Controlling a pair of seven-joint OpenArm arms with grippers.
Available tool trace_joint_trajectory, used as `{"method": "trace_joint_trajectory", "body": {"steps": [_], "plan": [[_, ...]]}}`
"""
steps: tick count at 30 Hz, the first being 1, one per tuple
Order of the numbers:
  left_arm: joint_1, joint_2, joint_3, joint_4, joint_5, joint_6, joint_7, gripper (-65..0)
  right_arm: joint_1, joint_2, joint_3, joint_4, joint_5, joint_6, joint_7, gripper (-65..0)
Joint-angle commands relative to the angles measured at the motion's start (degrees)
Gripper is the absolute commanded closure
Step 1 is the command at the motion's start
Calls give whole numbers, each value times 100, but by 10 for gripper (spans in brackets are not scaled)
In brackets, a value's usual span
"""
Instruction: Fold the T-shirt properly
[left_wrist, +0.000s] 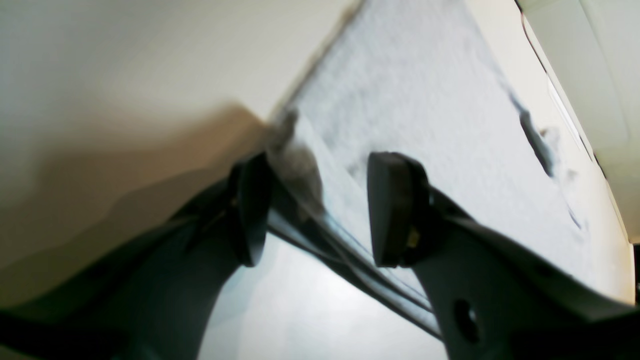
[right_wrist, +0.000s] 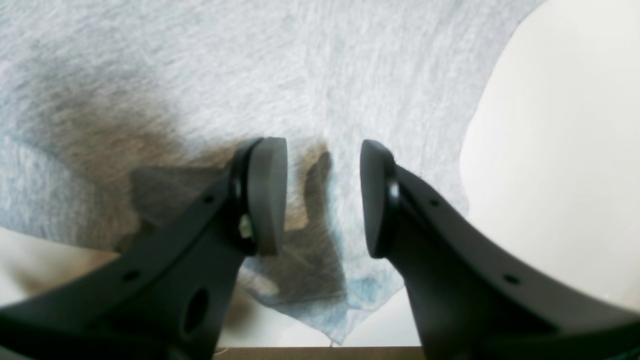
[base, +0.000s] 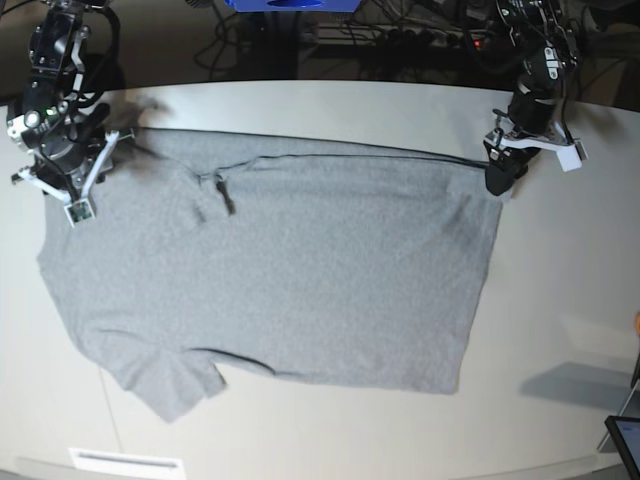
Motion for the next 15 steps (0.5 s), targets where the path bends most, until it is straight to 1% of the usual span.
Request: {"method": "trace_joint_trajectory", "body": {"steps": [1, 7, 9, 12, 13, 15], "plan": [[-32, -75, 25, 84, -90, -76, -105, -301, 36, 66, 29, 74, -7, -18, 75, -225], [-111, -67, 183, -39, -90, -76, -105, -297, 36, 66, 38, 74, -7, -18, 75, -225], [-111, -67, 183, -39, -90, -76, -105, -249, 36, 66, 38, 74, -7, -18, 75, -225], [-111, -67, 183, -57, -90, -76, -105, -121, 36, 66, 38, 74, -7, -18, 75, -225], [-111, -67, 183, -65, -90, -76, -105, -89, 36, 66, 29, 74, -7, -18, 75, -225], [-111, -67, 183, -65, -90, -76, -105, -79, 36, 66, 20, 74, -7, -18, 75, -225]]}}
